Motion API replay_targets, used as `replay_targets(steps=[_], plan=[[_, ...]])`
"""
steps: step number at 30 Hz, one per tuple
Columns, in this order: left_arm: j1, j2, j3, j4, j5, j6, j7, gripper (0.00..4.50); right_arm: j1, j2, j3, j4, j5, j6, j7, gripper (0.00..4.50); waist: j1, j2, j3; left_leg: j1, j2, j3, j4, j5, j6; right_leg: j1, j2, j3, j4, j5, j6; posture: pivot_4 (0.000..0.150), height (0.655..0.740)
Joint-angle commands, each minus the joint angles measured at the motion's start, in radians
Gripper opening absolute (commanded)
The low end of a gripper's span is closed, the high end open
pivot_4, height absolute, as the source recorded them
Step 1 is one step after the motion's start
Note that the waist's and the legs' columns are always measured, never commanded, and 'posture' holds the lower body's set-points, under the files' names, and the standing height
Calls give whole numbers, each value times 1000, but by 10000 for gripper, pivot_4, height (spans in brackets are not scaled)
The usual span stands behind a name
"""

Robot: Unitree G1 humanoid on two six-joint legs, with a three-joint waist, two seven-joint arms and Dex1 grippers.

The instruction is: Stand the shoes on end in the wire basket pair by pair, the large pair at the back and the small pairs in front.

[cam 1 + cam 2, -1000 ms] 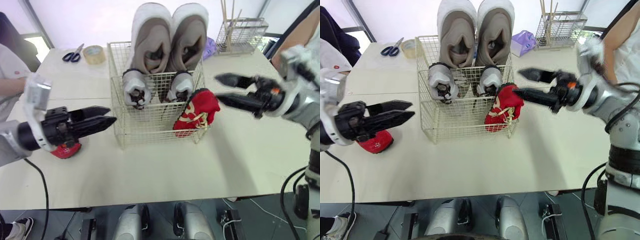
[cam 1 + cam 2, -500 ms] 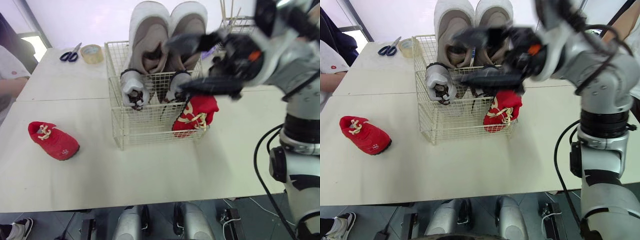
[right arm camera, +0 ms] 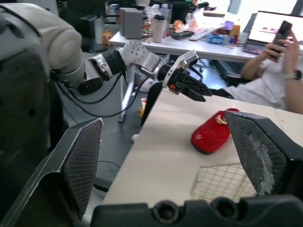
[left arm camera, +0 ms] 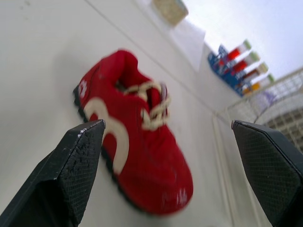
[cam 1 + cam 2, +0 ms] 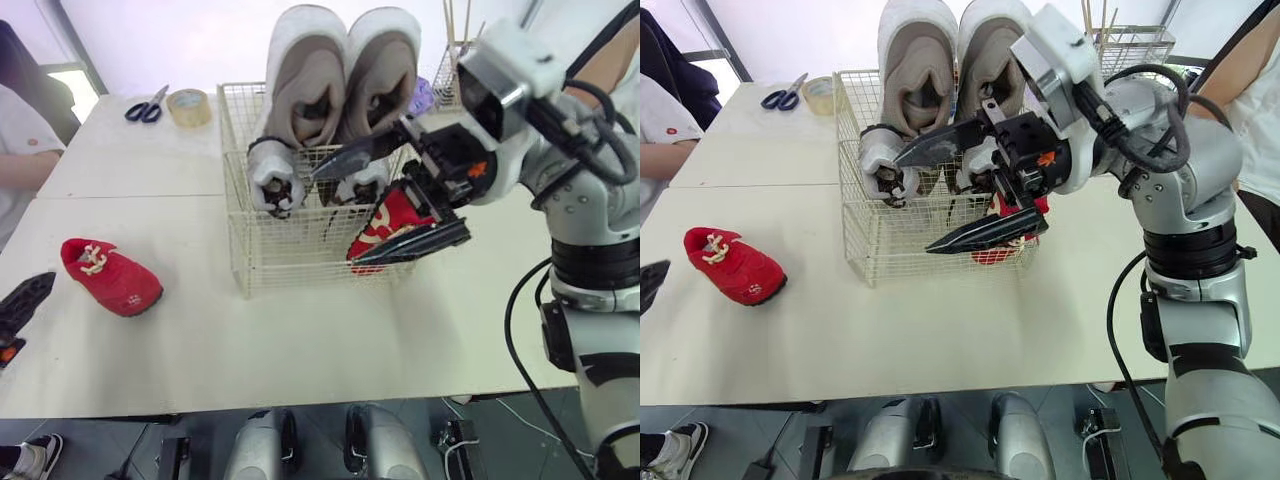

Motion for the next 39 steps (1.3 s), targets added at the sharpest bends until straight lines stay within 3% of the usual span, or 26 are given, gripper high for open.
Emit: replay_targets(steps=[1, 9, 10, 12, 19, 28, 34, 39], plan=[[-57, 41, -52, 88, 54, -34, -15, 44402, -12, -14, -28, -13, -6, -2, -8, 45000, -5, 0, 0, 0, 0, 0, 0, 0, 0, 0, 0, 0, 0, 1, 1, 1500, 7400], [-208, 57, -140, 265, 138, -46, -8, 44402, 2, -140, -83, -56, 8, 64, -21, 45000, 0, 0, 0, -1, 0, 2, -1, 0, 1, -1, -1, 0, 0, 1, 2, 1500, 7400], [-219, 59, -148, 274, 150, -51, -10, 42125, 6, -154, -87, -61, 6, 68, -25, 45000, -1, 0, 0, -1, 0, 2, -1, 0, 1, -2, -1, 0, 0, 1, 2, 1500, 7400], [-242, 62, -162, 291, 173, -60, -12, 36984, 13, -169, -95, -71, 6, 75, -39, 45000, -1, 0, 0, -1, -1, 2, -1, -1, 1, -2, -2, 0, -1, 1, 1, 1500, 7400], [-293, 77, -174, 330, 221, -67, -28, 3022, 24, -160, -98, -99, 12, 93, -85, 45000, -5, 0, 0, -1, -1, 3, -2, -1, 1, -1, -5, -3, 0, 2, 2, 1500, 7400], [-212, 107, -39, 179, 154, -34, -41, 3022, 16, -151, -94, -60, -7, 76, -99, 45000, -6, -1, 0, -1, -1, 4, -4, -1, 1, -1, -6, -3, -1, 2, 2, 1500, 7400], [-242, 113, 36, -309, 24, -102, 15, 3022, 0, -171, -149, 12, -3, 83, -128, 45000, 6, -3, 1, -1, -3, 4, -3, 0, 1, -2, -8, -4, -2, 0, 0, 1500, 7400], [-325, 81, -102, -683, -132, -190, 213, 3022, -24, -135, -120, 61, -31, 62, -136, 45000, -2, -2, 1, -1, -8, 4, -3, -1, 1, 3, -13, -4, -2, 2, 3, 1500, 7400]])
